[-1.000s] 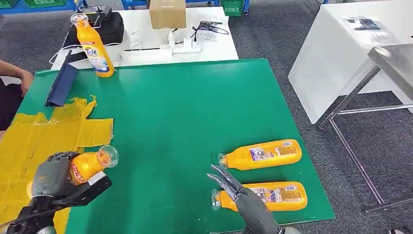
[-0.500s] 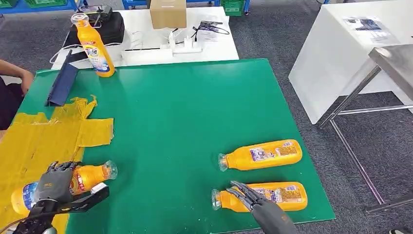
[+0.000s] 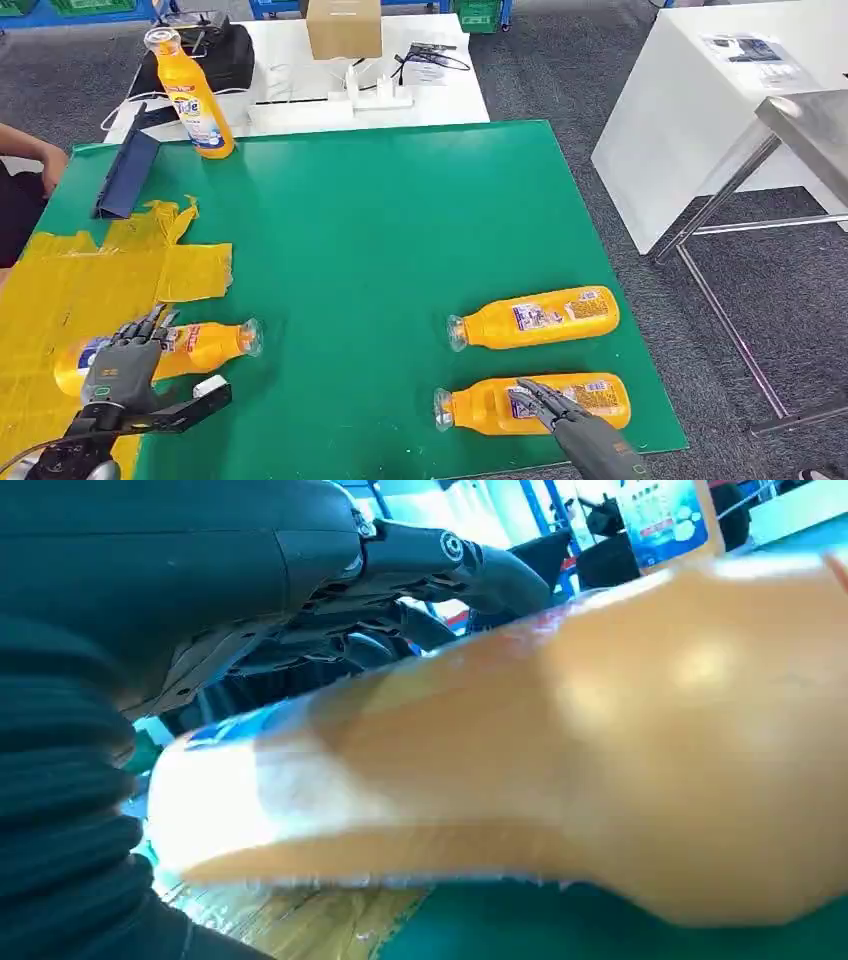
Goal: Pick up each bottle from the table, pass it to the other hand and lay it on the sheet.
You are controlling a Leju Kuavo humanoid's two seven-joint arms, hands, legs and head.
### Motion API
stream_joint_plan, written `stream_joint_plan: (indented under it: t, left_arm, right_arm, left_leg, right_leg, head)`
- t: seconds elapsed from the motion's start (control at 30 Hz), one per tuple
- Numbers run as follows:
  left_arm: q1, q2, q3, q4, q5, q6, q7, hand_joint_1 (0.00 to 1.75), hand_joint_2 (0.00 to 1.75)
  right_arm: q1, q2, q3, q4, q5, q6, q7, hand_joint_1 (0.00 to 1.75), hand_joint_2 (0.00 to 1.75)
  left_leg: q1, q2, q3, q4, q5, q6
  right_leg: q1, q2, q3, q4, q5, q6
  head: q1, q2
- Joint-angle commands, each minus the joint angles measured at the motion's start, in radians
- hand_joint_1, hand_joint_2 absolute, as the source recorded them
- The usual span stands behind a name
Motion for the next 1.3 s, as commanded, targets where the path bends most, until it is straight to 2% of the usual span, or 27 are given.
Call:
stream_joint_plan:
  t: [0.03,0.07,0.1,0.2,0.33,0.4,0.47,0.63,0.73,0.8,0.87,1.0,1.03,1.07,1.1,1.17,1.2,1.23,1.3]
  left_arm:
    - [0.055,-0.094,0.015,-0.234,0.371,-0.011,-0.133,0.00,1.75]
    - [0.077,-0.117,0.029,-0.288,0.451,-0.054,-0.134,0.00,1.75]
    - [0.122,-0.134,0.056,-0.333,0.610,-0.102,-0.189,0.00,0.00]
    - [0.168,-0.163,0.097,-0.390,0.772,-0.149,-0.209,0.00,0.00]
    - [0.165,-0.164,0.097,-0.389,0.770,-0.148,-0.210,0.00,0.00]
    - [0.176,-0.192,0.119,-0.422,0.889,-0.176,-0.248,0.00,0.00]
    - [0.153,-0.203,0.099,-0.466,0.907,-0.191,-0.222,0.00,0.00]
    - [0.126,-0.202,0.087,-0.479,0.955,-0.208,-0.192,0.00,0.00]
    - [0.126,-0.202,0.087,-0.479,0.955,-0.208,-0.192,0.00,0.00]
    - [0.153,-0.192,0.102,-0.462,0.967,-0.199,-0.214,0.00,0.00]
    - [0.150,-0.195,0.107,-0.453,0.996,-0.209,-0.223,0.00,0.00]
    - [0.144,-0.196,0.105,-0.457,1.003,-0.214,-0.220,0.00,0.00]
    - [0.160,-0.193,0.110,-0.457,1.003,-0.214,-0.222,0.00,0.00]
    - [0.150,-0.200,0.107,-0.470,1.003,-0.216,-0.202,0.00,0.00]
    - [0.165,-0.196,0.112,-0.469,1.004,-0.216,-0.206,0.00,0.00]
    - [0.150,-0.202,0.103,-0.486,1.007,-0.218,-0.205,0.00,0.00]
    - [0.155,-0.203,0.106,-0.488,1.005,-0.216,-0.196,0.00,0.00]
    - [0.180,-0.198,0.116,-0.485,1.013,-0.215,-0.211,0.00,0.00]
    - [0.152,-0.208,0.106,-0.500,1.023,-0.222,-0.202,0.00,0.00]
  right_arm:
    - [0.099,0.019,-0.076,0.090,0.086,-0.008,0.066,0.00,1.75]
    - [0.099,0.033,-0.083,0.097,0.099,-0.003,0.095,0.00,1.75]
    - [0.129,0.006,-0.082,0.100,0.106,-0.034,0.108,0.00,1.75]
    - [0.153,-0.029,-0.098,0.132,0.083,-0.079,0.116,0.00,1.75]
    - [0.147,-0.030,-0.100,0.135,0.077,-0.075,0.113,0.00,1.75]
    - [0.130,-0.034,-0.112,0.182,0.075,-0.035,0.120,0.00,1.75]
    - [0.062,0.010,-0.118,0.222,0.155,0.048,0.107,0.00,1.75]
    - [0.007,0.080,-0.147,0.271,0.235,0.152,0.086,0.00,1.75]
    - [0.007,0.080,-0.147,0.271,0.235,0.152,0.086,0.00,1.75]
    - [0.052,0.065,-0.170,0.284,0.233,0.160,0.079,0.00,1.75]
    - [0.041,0.071,-0.167,0.326,0.259,0.169,0.064,0.00,1.75]
    - [-0.024,0.138,-0.168,0.407,0.353,0.182,0.057,0.03,1.75]
    - [-0.020,0.140,-0.175,0.415,0.351,0.182,0.060,1.05,1.75]
    - [-0.029,0.166,-0.194,0.411,0.371,0.195,0.058,1.75,1.75]
    - [-0.021,0.167,-0.205,0.411,0.374,0.194,0.058,1.75,1.75]
    - [-0.060,0.210,-0.215,0.390,0.412,0.220,0.043,1.64,1.75]
    - [-0.064,0.217,-0.223,0.382,0.409,0.232,0.037,1.75,1.75]
    - [-0.057,0.219,-0.237,0.380,0.406,0.246,0.033,1.75,1.75]
    - [-0.079,0.242,-0.237,0.373,0.415,0.278,0.012,1.75,1.75]
  left_leg:
    - [0.001,-0.001,0.001,0.000,0.000,0.000]
    - [0.001,-0.001,0.001,0.000,0.000,0.000]
    - [0.001,0.000,0.001,0.000,-0.001,0.001]
    - [0.000,0.001,0.001,0.000,-0.002,0.001]
    - [-0.001,0.001,0.003,0.001,-0.003,0.001]
    - [-0.001,0.001,0.003,0.000,-0.003,0.001]
    - [-0.001,0.001,0.001,0.000,-0.002,0.001]
    - [0.000,0.001,0.003,-0.001,-0.001,0.002]
    - [0.001,0.001,0.004,-0.001,-0.002,0.001]
    - [0.000,0.001,0.004,-0.001,-0.002,0.001]
    - [0.000,0.001,0.005,-0.001,-0.003,0.001]
    - [0.000,0.002,0.005,-0.002,-0.002,0.001]
    - [0.001,0.002,0.005,-0.002,-0.002,0.001]
    - [0.001,0.003,0.007,-0.002,-0.003,0.001]
    - [0.000,0.003,0.008,-0.001,-0.003,0.001]
    - [0.000,0.002,0.004,-0.001,-0.002,0.001]
    - [0.000,0.002,0.006,-0.001,-0.003,0.001]
    - [0.001,0.003,0.004,-0.001,-0.002,0.001]
    - [0.000,0.004,0.006,-0.001,-0.003,0.001]
  right_leg:
    - [0.001,-0.002,0.002,-0.001,0.000,-0.001]
    - [0.001,-0.001,0.001,-0.001,-0.001,-0.001]
    - [0.001,-0.001,0.002,-0.002,-0.001,-0.001]
    - [0.000,0.000,0.003,-0.001,-0.001,-0.001]
    - [0.001,0.000,0.004,-0.001,-0.002,-0.002]
    - [0.000,-0.001,0.004,-0.001,-0.001,-0.002]
    - [0.000,0.000,0.002,-0.002,0.000,-0.001]
    - [0.002,0.000,0.004,-0.003,0.000,-0.002]
    - [0.002,0.000,0.005,-0.003,0.000,-0.002]
    - [0.001,-0.001,0.005,-0.003,-0.001,-0.002]
    - [0.001,-0.001,0.006,-0.003,-0.001,-0.002]
    - [0.002,0.000,0.006,-0.004,0.000,-0.002]
    - [0.002,0.001,0.007,-0.004,0.000,-0.002]
    - [0.002,0.001,0.008,-0.004,0.000,-0.003]
    - [0.002,0.001,0.009,-0.004,-0.001,-0.003]
    - [0.001,0.000,0.005,-0.003,0.000,-0.002]
    - [0.002,0.000,0.007,-0.002,-0.001,-0.003]
    - [0.002,0.001,0.004,-0.003,0.000,-0.002]
    - [0.001,0.002,0.007,-0.003,-0.001,-0.003]
  head:
    - [0.000,0.000]
    - [0.000,0.000]
    - [-0.001,0.000]
    - [0.000,0.000]
    - [0.000,0.000]
    - [0.000,0.000]
    - [-0.001,0.000]
    - [0.000,0.000]
    - [0.000,0.000]
    - [0.000,0.000]
    - [0.000,0.000]
    - [0.000,0.000]
    - [0.000,0.000]
    - [-0.001,0.000]
    - [0.000,0.000]
    - [-0.001,0.000]
    - [0.000,0.000]
    - [0.000,0.000]
    - [0.000,0.000]
